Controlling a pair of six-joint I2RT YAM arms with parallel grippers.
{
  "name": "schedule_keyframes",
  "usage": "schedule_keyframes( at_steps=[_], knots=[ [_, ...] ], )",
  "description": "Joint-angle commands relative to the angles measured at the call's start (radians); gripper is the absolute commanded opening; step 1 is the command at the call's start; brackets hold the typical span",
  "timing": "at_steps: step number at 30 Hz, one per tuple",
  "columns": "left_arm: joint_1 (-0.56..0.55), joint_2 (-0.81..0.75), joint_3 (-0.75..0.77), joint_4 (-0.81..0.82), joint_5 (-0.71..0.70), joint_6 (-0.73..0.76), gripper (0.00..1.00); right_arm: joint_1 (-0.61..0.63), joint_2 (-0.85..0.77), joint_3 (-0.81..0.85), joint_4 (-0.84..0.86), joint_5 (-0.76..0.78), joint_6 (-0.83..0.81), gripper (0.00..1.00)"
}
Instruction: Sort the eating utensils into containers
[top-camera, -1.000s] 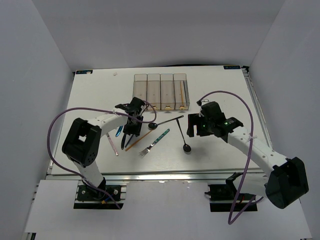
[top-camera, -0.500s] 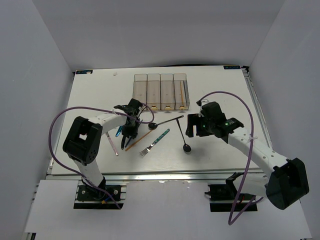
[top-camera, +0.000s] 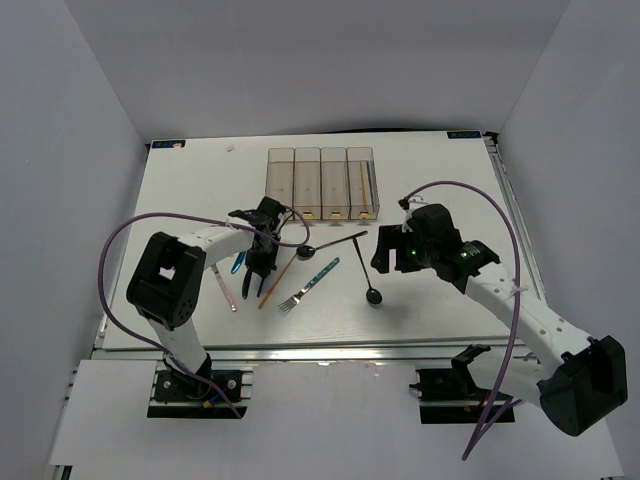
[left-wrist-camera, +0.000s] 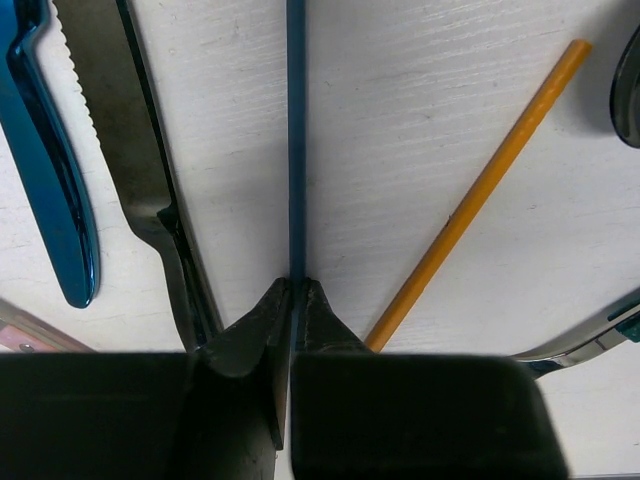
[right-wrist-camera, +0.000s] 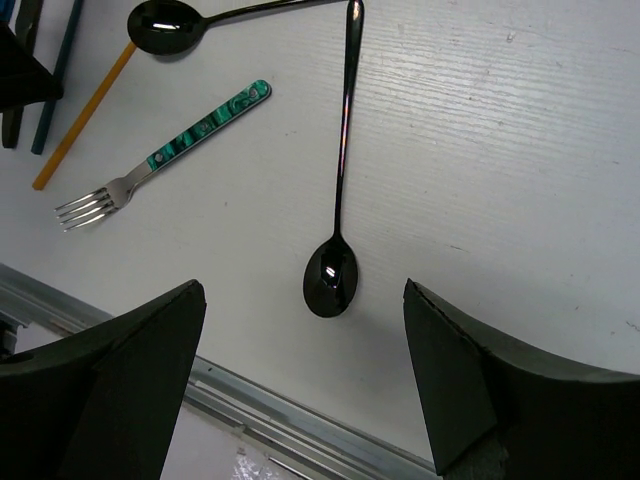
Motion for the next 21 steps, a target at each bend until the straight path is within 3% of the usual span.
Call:
schedule_keyframes(
  at_steps=[1, 7, 12, 19, 21],
  knots=[
    [-0.006, 0.043, 0.003, -0.008, 0.001, 0.007, 0.00, 0.003, -0.033, 0.008, 0.006, -0.028, 0.014, 0.84],
    [-0.018, -0.014, 0.043, -0.041, -0.041, -0.035, 0.00, 0.003, -0.048, -0.015, 0.049, -0.074, 0.036, 0.85],
    [-0.026, -0.158, 0.029, -0.013, -0.027, -0.099, 0.00, 0.003, -0.055, -0.063, 0.146, -0.140, 0.089, 0.86],
    [-0.061, -0.348, -0.032, 0.079, 0.183, -0.154, 0.00, 0.003, -0.051, -0.138, 0.417, -0.274, 0.276, 0.86],
    [-0.075, -0.375, -0.050, 0.119, 0.240, -0.174, 0.00, 0.003, -0.048, -0.170, 0.578, -0.303, 0.322, 0.85]
  ],
)
